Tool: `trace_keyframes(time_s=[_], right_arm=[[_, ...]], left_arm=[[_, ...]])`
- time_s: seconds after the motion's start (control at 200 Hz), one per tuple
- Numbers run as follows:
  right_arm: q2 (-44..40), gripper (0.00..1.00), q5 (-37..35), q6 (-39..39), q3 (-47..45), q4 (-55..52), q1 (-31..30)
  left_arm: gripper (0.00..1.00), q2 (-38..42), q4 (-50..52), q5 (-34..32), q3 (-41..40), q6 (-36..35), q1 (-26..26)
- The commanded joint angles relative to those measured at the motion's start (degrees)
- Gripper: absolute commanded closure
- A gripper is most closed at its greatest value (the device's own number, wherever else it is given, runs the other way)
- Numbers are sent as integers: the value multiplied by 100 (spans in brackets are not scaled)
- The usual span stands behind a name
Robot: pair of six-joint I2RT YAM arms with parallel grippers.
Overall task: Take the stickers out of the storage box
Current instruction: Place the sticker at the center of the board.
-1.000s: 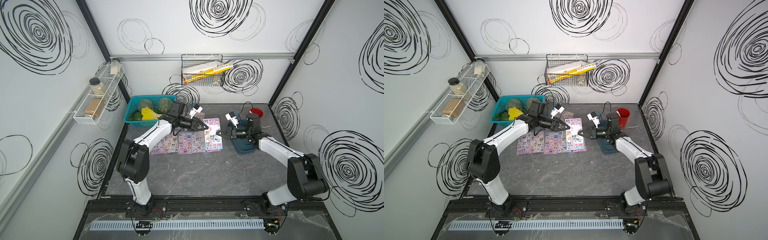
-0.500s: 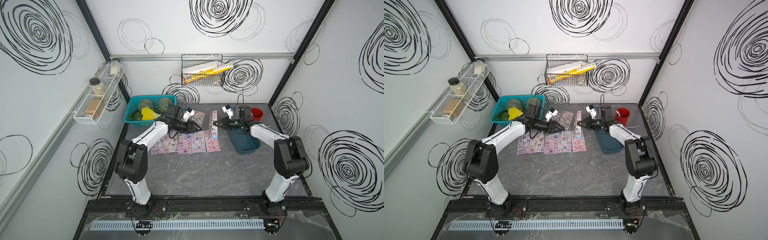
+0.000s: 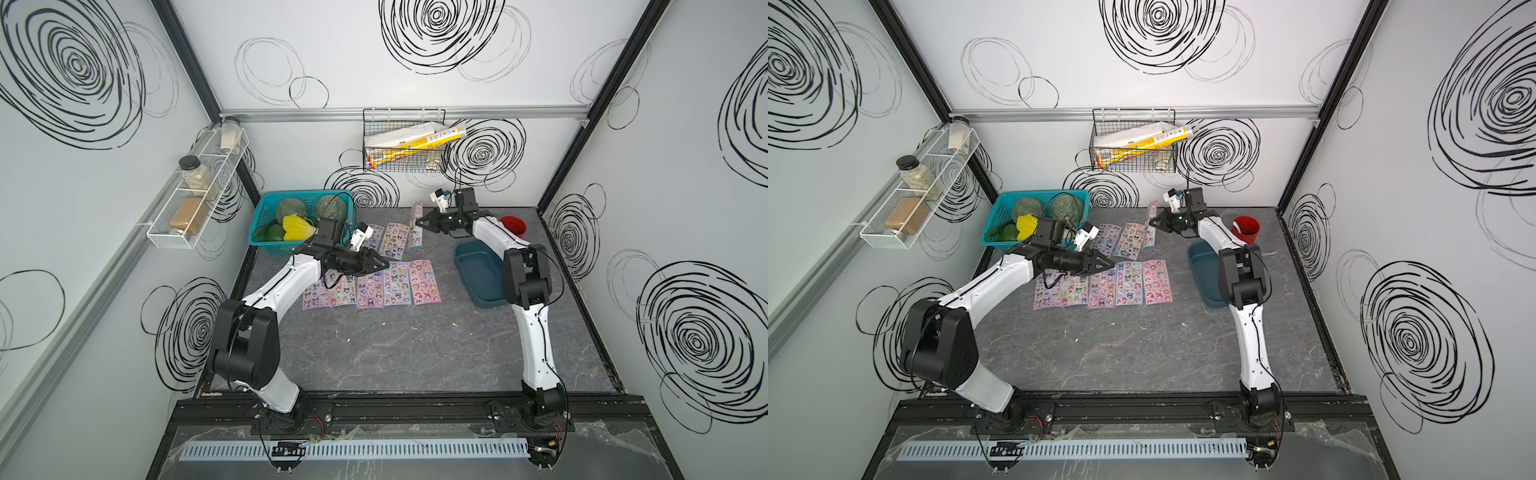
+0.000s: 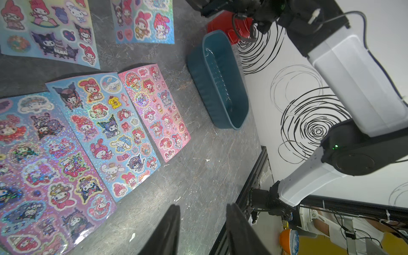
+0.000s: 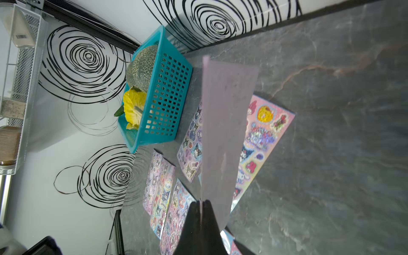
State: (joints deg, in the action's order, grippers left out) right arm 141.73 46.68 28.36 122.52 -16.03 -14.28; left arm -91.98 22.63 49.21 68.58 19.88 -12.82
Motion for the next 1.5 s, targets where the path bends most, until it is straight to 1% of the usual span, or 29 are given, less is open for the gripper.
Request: trace_keyframes(time_s=[0.0,0.085,0.21,0.34,0.39,0.491,0.616,0.751,0.911,0.996,1.081,1.262,1.327,1.402,1.492], right_arm=[[511,100,-101,-92,633,-630,143],[751,100,-216,-135,860,-697,188],[899,100,-291,-160,870,-733,272],[857,100,-774,-412,870,-925,303],[840,98,-942,-515,877,-974,312],[903,96,-1066,-646,989,-1127,303],[1088,86,-979,-704,1161,-1317,306],[1079,69,-1013,-775,1187,-1418,306],[856,59,-1179,-926,1187,-1558,321],[628,52,-1572,-1184,1178,-1802,315],[348,48,-1898,-1430,1095,-2009,319],[-484,46,-2245,-1826,667,-2391,313],[-1024,46,-2346,-1914,97,-2219,318],[-1832,45,-2487,-1922,-1002,-1676,313],[-2790,44,-2639,-1978,-2046,-1245,312]], left_arm=[[60,207,-77,-26,-76,-153,99],[60,221,-58,-4,-69,-177,128],[60,228,-46,4,-35,-182,152],[59,234,-41,10,-26,-185,158],[60,235,-53,9,-37,-187,165],[59,201,-117,29,-63,-155,165],[60,164,-198,71,-85,-100,165],[59,171,-122,-13,-36,-157,160],[60,264,-108,-237,31,-153,187],[59,361,-217,-343,25,-45,265],[59,516,-359,-511,5,90,393],[59,831,-693,-756,20,407,799],[59,982,-852,-917,8,533,946],[59,1218,-1095,-1173,-83,672,1106],[59,1488,-1290,-1547,-210,769,1265]])
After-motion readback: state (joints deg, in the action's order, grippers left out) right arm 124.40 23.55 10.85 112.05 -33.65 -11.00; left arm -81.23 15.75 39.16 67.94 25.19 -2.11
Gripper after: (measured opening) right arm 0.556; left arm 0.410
